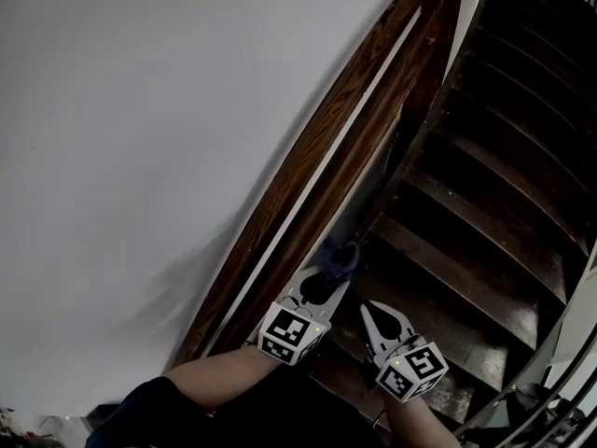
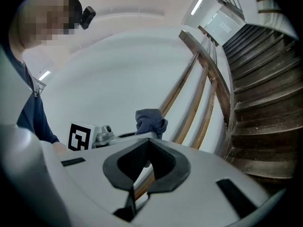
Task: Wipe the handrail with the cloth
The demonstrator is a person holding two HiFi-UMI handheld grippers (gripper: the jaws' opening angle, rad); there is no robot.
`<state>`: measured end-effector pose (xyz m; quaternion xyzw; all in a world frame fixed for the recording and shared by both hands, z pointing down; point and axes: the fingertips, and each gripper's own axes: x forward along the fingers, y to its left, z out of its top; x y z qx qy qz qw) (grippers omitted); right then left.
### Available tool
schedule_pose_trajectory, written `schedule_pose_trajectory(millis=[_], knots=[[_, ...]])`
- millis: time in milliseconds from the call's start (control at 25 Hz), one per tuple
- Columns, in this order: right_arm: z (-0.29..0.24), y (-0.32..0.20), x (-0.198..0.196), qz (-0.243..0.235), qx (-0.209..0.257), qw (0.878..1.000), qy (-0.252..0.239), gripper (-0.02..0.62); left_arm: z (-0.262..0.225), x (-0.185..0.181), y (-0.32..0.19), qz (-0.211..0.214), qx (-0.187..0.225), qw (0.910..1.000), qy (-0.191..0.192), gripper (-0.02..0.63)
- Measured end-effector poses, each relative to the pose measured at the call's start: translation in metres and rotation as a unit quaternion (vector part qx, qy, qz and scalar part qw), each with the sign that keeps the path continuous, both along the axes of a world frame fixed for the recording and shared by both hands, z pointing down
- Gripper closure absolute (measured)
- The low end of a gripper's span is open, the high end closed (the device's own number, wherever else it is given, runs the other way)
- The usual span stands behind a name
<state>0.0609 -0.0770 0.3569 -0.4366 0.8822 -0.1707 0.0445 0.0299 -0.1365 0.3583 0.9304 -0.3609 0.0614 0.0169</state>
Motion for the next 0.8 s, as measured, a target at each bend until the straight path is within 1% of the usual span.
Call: schedule_pose_trajectory(millis=[240, 440, 800], knots=[[0.004, 0.022, -0.007, -0.007, -0.002, 1.000, 0.001, 0.586, -0.003, -0.015, 0.043, 0.010, -0.011, 0.9998, 0.009, 0.509], [0.013, 0.029, -0.009, -0.003, -0.001, 1.000, 0.012, 0.586, 0.000, -0.019, 0.069, 0.030, -0.019, 0.9993, 0.014, 0.509], [0.014, 0.034, -0.012, -0.005, 0.013, 1.000, 0.020, 0.588, -0.004, -0.022, 0.084, 0.026, -0.021, 0.9992, 0.023, 0.509]])
